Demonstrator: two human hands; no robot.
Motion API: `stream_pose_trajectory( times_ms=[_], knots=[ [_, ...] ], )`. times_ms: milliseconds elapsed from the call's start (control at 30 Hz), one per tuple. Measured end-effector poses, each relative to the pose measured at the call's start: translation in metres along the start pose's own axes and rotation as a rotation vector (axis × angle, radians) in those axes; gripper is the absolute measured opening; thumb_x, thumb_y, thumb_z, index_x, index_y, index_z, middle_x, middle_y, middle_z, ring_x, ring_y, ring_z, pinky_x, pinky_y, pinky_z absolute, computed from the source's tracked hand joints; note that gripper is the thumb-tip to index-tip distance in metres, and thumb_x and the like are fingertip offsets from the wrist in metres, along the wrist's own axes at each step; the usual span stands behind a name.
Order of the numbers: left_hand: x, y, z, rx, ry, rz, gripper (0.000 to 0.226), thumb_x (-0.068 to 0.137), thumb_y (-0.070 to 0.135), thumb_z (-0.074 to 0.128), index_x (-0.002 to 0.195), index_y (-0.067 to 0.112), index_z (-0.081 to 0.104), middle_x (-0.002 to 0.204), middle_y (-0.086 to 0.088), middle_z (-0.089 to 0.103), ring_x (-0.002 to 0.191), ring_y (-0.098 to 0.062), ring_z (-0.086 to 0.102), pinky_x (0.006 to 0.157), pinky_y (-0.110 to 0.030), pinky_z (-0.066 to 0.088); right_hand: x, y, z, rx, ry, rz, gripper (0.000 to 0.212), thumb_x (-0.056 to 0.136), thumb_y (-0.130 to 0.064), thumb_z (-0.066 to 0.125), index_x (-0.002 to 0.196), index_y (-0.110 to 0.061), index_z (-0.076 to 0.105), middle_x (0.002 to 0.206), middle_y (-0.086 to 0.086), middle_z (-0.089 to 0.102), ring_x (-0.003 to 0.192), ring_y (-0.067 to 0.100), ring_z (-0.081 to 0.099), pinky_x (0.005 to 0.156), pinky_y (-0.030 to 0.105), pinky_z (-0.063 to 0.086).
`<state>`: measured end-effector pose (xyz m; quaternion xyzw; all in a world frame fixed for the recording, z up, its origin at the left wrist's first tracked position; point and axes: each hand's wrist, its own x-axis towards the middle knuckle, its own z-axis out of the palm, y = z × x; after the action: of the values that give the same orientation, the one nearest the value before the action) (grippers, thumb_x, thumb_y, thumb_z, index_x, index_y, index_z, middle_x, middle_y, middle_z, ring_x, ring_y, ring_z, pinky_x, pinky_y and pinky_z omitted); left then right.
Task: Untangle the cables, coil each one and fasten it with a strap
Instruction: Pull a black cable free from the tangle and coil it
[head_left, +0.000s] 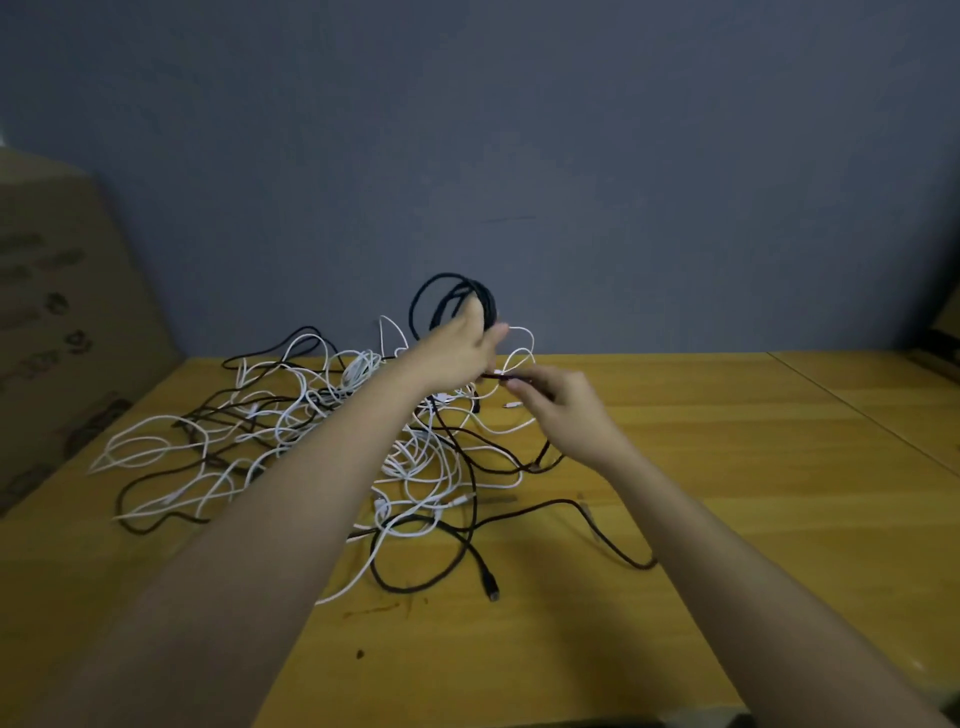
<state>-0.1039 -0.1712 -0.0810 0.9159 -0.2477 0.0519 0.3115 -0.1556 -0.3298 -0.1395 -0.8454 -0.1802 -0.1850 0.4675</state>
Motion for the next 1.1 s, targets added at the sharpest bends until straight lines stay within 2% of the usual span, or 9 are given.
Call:
stream_pose_trajectory(
  times_ms=[133,267,433,500,567,667,834,967,1100],
  knots=[
    [-0.004,0.0,0.001,0.184,-0.107,0.054,0.046,0.091,0.062,0.042,0.101,0.018,0.049,0.092,0.005,0.057,0.078,-0.01,0.055,0.062,-0.031,0.038,0.009,-0.001,-0.017,-0.157,0.179,-0.005,0.011,0.086,-0.03,0.068,0.089,-0.02,0.064,0.061,-0.005,0.055,0.052,0.008,0.046,0.051,0.028,0.04],
    [-0.009,-0.004,-0.011,0.14,-0.172,0.035,0.029,0.085,0.046,0.066,0.08,0.022,0.049,0.075,0.006,0.054,0.068,-0.012,0.054,0.058,-0.028,0.038,0.0,0.01,-0.003,-0.203,-0.047,0.096,0.008,0.09,-0.027,0.063,0.089,-0.02,0.067,0.079,-0.007,0.062,0.069,0.005,0.053,0.065,0.031,0.047],
    [-0.02,-0.022,-0.022,-0.075,0.077,-0.018,0.032,0.092,0.045,0.057,0.091,0.013,0.054,0.087,-0.003,0.06,0.079,-0.015,0.058,0.063,-0.028,0.039,-0.017,0.03,0.008,0.145,-0.105,0.319,0.009,0.085,-0.031,0.069,0.086,-0.023,0.072,0.086,-0.007,0.068,0.056,0.001,0.05,0.054,0.019,0.042],
    [-0.021,-0.021,-0.025,-0.19,0.161,-0.035,0.034,0.092,0.044,0.057,0.099,0.011,0.057,0.092,-0.003,0.063,0.084,-0.014,0.06,0.066,-0.028,0.041,-0.012,0.029,0.012,0.255,-0.048,0.367,0.011,0.089,-0.023,0.066,0.091,-0.014,0.072,0.081,-0.003,0.067,0.055,0.004,0.056,0.051,0.018,0.046],
    [-0.02,-0.014,-0.029,-0.337,0.227,-0.041,0.022,0.093,0.04,0.057,0.088,0.019,0.055,0.078,0.006,0.059,0.069,-0.005,0.055,0.059,-0.025,0.039,0.011,0.021,0.007,0.245,0.048,0.363,0.013,0.092,-0.01,0.06,0.091,0.0,0.068,0.076,0.006,0.063,0.057,0.005,0.061,0.06,0.025,0.053],
    [-0.01,0.005,-0.04,-0.497,0.297,-0.042,0.027,0.095,0.036,0.055,0.076,0.02,0.044,0.06,0.007,0.045,0.05,-0.008,0.041,0.053,-0.027,0.033,0.074,-0.017,-0.033,0.224,0.437,0.26,0.016,0.092,-0.001,0.057,0.096,0.011,0.067,0.082,0.01,0.063,0.073,0.018,0.061,0.078,0.041,0.052],
    [0.007,0.036,-0.054,-0.492,0.301,0.022,0.029,0.098,0.037,0.047,0.082,0.014,0.047,0.06,0.003,0.044,0.05,-0.01,0.04,0.054,-0.026,0.034,0.124,-0.098,-0.078,-0.083,0.818,-0.367,0.018,0.09,-0.006,0.055,0.097,-0.003,0.071,0.097,-0.001,0.069,0.099,0.013,0.063,0.091,0.029,0.05],
    [-0.001,0.032,-0.042,-0.826,0.095,-0.013,0.037,0.099,0.018,0.041,0.065,0.02,0.029,0.042,0.007,0.023,0.035,-0.008,0.019,0.045,-0.025,0.015,0.098,-0.058,-0.063,-0.132,0.669,-0.143,0.022,0.096,-0.015,0.054,0.107,-0.005,0.069,0.106,0.008,0.07,0.103,0.017,0.061,0.089,0.028,0.046],
    [-0.017,0.025,-0.031,-1.138,-0.121,0.055,0.039,0.101,0.02,0.033,0.062,0.02,0.029,0.04,0.009,0.021,0.03,-0.004,0.017,0.036,-0.019,0.02,0.076,-0.024,-0.051,0.043,0.432,0.143,0.027,0.098,-0.03,0.051,0.079,-0.018,0.065,0.065,-0.003,0.059,0.068,0.015,0.06,0.064,0.033,0.048]
  ],
)
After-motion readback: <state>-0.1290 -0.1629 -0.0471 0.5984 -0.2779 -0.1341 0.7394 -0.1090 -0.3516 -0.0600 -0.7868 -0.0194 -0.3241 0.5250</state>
